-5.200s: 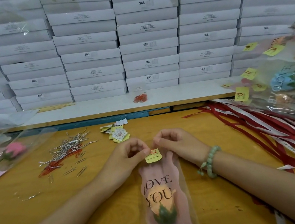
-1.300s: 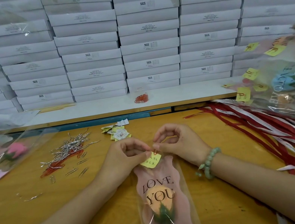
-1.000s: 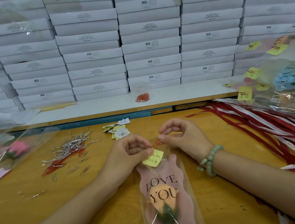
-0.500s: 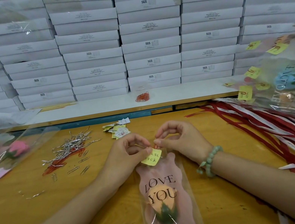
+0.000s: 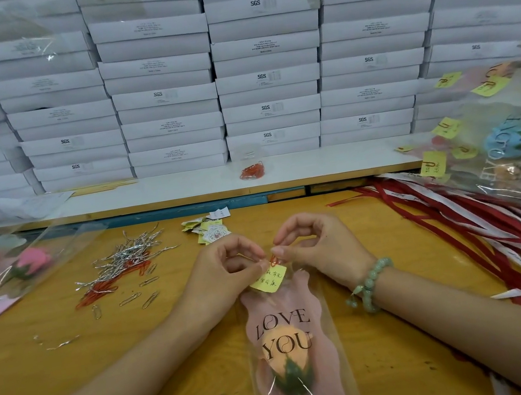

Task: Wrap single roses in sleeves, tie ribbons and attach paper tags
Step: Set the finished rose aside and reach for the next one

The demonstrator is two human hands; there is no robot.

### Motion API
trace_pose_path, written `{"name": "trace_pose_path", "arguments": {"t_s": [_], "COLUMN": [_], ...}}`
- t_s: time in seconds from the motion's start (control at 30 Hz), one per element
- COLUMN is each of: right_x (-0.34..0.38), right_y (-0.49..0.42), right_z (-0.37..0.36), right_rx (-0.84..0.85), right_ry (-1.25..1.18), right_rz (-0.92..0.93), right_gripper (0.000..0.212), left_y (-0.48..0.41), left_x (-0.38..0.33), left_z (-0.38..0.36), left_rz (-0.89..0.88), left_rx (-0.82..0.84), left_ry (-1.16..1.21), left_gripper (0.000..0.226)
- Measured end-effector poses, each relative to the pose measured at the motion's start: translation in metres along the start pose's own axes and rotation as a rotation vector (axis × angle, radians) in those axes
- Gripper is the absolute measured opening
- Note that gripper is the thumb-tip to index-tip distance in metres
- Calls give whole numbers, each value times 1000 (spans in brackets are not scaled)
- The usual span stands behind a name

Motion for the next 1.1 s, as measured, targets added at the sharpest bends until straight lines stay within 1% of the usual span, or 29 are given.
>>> {"name": "trace_pose_path", "arguments": {"t_s": [0.2, 0.3, 0.43, 0.6, 0.7, 0.8, 0.9, 1.1], "right_x": [0, 2, 3, -2, -6, -12, -21, -33], "right_y": [2, 2, 3, 2, 1, -1, -2, -1], "right_z": [-3, -4, -8, -7, -5, 7, 15, 26], "right_rx": [11, 22, 61, 73, 66, -23, -89, -211], "right_ry": [21, 40, 58, 12, -44, -86, -184, -405], "right_rz": [-13, 0, 4, -28, -56, -94, -160, -274], "right_gripper": [15, 12, 9, 17, 16, 14, 14, 13], "left_y": [-1, -2, -2, -2, 1, 5, 16, 68], "left_x": [2, 3, 5, 4, 4, 8, 15, 27], "left_z": [4, 5, 7, 8, 6, 4, 4, -10], "left_rz": [6, 20, 33, 46, 78, 168, 301, 495], "left_rx": [-20, -34, -46, -64, -50, -52, -73, -53], "left_ry": [7, -2, 44, 53, 38, 29, 218, 617], "left_gripper": [14, 14, 14, 14, 22, 39, 61, 61]}}
Point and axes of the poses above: each hand's wrist, its own y-axis away from the middle knuckle, its own z-axis out of the back of the hand, x = y × z, the point moved 9 cm from there along -y, towards the middle knuckle, and after that the axes turned 7 degrees about y, right-handed, at the moved point
